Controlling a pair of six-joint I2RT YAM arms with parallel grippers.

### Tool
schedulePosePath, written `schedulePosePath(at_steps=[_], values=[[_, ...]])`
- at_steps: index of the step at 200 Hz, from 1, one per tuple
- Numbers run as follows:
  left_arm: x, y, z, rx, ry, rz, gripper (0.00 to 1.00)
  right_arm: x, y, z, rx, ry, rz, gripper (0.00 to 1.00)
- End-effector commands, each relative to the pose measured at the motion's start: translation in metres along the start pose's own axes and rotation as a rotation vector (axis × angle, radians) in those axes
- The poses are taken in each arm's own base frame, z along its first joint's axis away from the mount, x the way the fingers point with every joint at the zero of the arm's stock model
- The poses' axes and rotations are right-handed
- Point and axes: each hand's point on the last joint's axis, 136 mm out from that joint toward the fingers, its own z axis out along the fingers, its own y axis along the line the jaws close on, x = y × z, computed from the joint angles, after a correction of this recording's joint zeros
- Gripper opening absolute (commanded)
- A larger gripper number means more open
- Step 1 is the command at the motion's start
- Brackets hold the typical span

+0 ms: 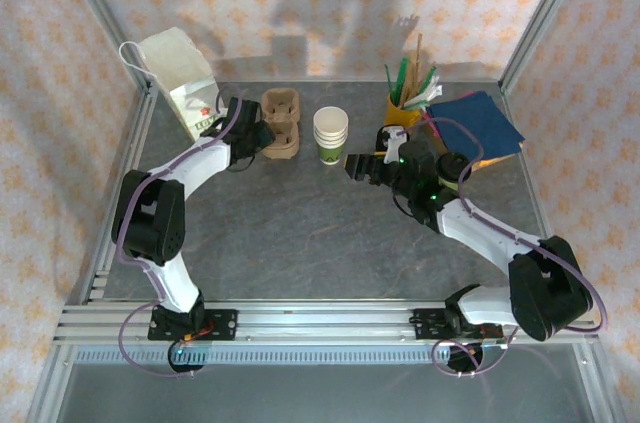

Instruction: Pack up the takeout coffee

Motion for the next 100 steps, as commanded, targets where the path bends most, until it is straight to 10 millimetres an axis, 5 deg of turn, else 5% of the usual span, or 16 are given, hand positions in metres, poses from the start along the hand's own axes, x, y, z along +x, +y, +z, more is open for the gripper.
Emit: schedulePosePath(at_steps=[1, 100], values=[[-0.0081, -0.007, 0.0043, 0.021, -0.011, -0.019, 0.54, -0.0034, -0.0006, 0.0023, 0.012, -0.018, -0.023, 0.89], [-0.0063, -0.0122, 0.0067, 0.052, -0.005, -0.031, 0.41, -0.0026, -0.003, 0.0036, 0.025, -0.012, -0.022, 0.88]])
